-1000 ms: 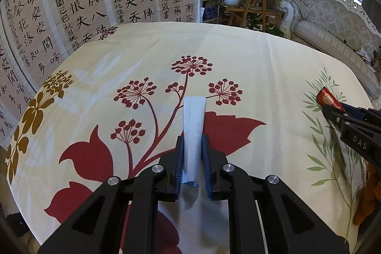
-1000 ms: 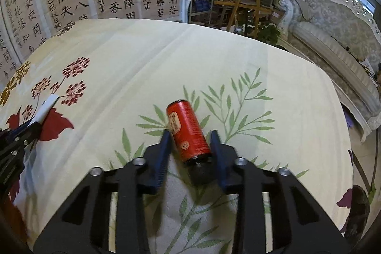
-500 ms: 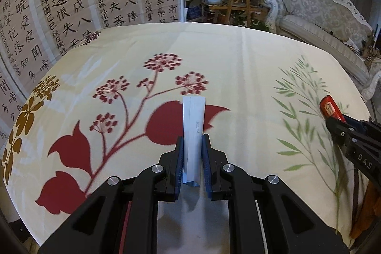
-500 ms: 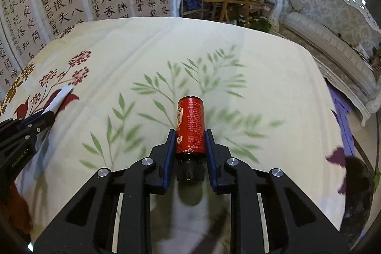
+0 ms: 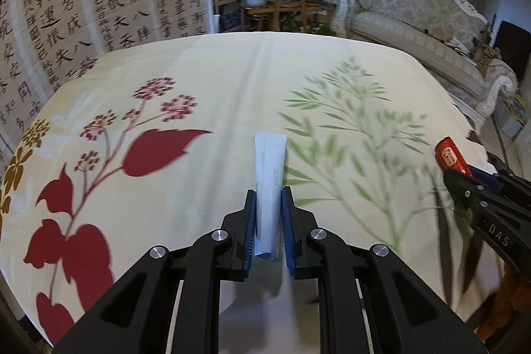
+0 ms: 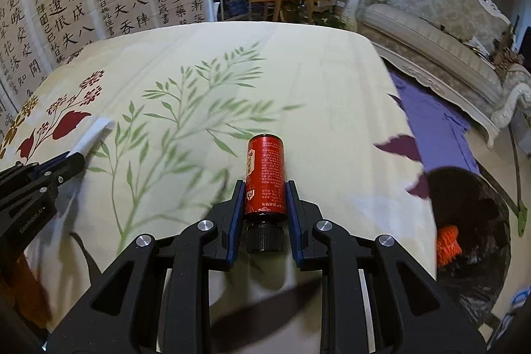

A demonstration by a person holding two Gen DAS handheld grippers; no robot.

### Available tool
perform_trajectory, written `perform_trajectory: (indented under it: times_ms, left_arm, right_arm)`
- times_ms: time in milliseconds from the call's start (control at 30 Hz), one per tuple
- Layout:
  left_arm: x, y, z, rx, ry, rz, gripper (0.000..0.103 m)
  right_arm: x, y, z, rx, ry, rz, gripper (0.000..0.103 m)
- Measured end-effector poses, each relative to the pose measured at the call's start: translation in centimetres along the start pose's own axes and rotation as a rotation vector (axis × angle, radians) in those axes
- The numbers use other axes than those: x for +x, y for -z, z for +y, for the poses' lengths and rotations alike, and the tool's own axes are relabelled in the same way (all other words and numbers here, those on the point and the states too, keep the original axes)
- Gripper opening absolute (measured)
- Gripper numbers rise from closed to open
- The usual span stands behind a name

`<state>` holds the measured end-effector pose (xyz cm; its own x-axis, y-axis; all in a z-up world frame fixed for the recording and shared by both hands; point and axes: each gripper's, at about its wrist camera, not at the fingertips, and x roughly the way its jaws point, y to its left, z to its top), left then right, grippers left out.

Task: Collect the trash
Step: 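Carry the tube and bottle over the bin and open both tools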

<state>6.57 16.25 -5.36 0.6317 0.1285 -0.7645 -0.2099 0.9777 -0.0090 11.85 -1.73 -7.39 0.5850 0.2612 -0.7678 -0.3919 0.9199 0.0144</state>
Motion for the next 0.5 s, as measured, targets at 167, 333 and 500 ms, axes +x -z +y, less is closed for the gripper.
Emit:
perform_trajectory:
  times_ms: [167, 333, 500]
  left_arm:
    - [-0.9, 0.4, -3.4, 0.036, 0.055, -0.017, 0.016]
    - [-1.6, 0.6, -7.1, 0.092, 0.102, -0.033, 0.016]
    - [-2.3, 0.5, -11.0, 0.141, 0.16, -0.053, 0.016]
  right_arm:
    - [-1.9, 1.4, -1.9, 0.033, 0.023, -0.029, 0.023]
    - [-3.8, 2.7, -4.5, 0.089, 0.051, -0.055, 0.023]
    - [-5.9, 4.0, -8.1, 0.158, 0.104, -0.082, 0.023]
